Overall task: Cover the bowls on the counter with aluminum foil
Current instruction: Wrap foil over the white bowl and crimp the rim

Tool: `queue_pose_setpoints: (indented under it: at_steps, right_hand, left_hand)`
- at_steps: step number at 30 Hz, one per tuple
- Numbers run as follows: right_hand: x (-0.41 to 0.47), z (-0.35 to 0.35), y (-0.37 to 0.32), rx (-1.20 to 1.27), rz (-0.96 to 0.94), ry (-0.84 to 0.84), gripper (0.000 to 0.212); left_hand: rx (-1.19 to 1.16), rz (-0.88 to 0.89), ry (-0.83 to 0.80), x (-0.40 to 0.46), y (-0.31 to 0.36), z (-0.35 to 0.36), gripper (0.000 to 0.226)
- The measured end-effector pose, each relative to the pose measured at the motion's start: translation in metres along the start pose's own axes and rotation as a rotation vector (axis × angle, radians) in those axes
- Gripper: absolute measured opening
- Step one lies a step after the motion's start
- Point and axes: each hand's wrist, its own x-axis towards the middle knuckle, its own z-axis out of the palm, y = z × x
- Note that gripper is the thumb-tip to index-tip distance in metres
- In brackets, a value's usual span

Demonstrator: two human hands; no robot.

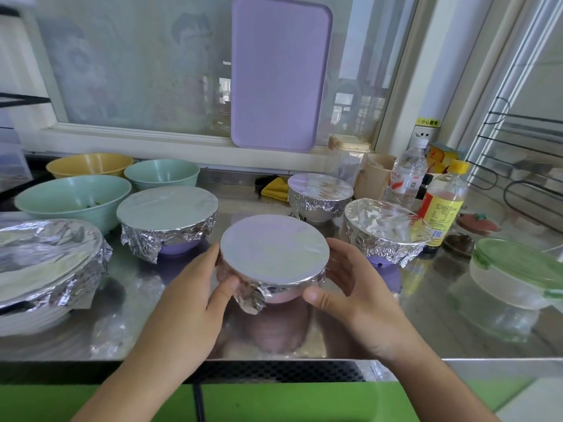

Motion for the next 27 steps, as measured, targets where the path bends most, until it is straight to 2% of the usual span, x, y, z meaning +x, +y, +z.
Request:
queue_pose_setpoints:
  at_steps: [3, 6, 9, 12, 15, 16, 19, 20, 23, 27]
  right_hand:
    - [-0.004, -0.009, -0.002, 0.044, 0.014, 0.037, 0.087]
    - [0.004, -0.02, -0.005, 0.061, 0.051, -0.015, 0.087]
    - [0.01, -0.018, -0.009, 0.099, 0.094, -0.11, 0.085]
    - [0.008, -0.012, -0.008, 0.068, 0.066, -0.118, 0.069]
    - [0.005, -0.009, -0.005, 0.049, 0.038, -0.074, 0.065]
    - [0.003, -0.009, -0.005, 0.048, 0.031, -0.062, 0.063]
    - [0.001, -0.008, -0.007, 0.083, 0.04, -0.008, 0.051]
    - [0.001, -0.007, -0.007, 0.093, 0.047, 0.01, 0.048]
    - [0.006, -0.006, -0.006, 0.064, 0.066, 0.016, 0.052]
    - [0.013, -0.001, -0.004, -0.032, 0.088, -0.03, 0.072]
  left_hand:
    - [-0.091, -0.037, 0.005, -0.005, 0.006, -0.001, 0.076]
    - [-0.337, -0.121, -0.166, -0.005, 0.009, -0.003, 0.094]
    - [-0.436, -0.146, -0.225, -0.004, 0.025, -0.006, 0.09]
    - [-0.485, -0.22, -0.133, 0.0, 0.042, 0.002, 0.099]
    - [-0.48, -0.237, -0.043, 0.004, 0.042, 0.012, 0.13]
    - [-0.484, -0.236, -0.02, 0.004, 0.04, 0.015, 0.132]
    - [-0.484, -0.21, -0.007, 0.004, 0.037, 0.02, 0.093]
    - [-0.488, -0.201, -0.005, 0.003, 0.037, 0.02, 0.087]
    - [-0.491, -0.189, -0.018, 0.003, 0.038, 0.017, 0.083]
    - [-0.45, -0.171, -0.052, 0.002, 0.034, 0.017, 0.091]
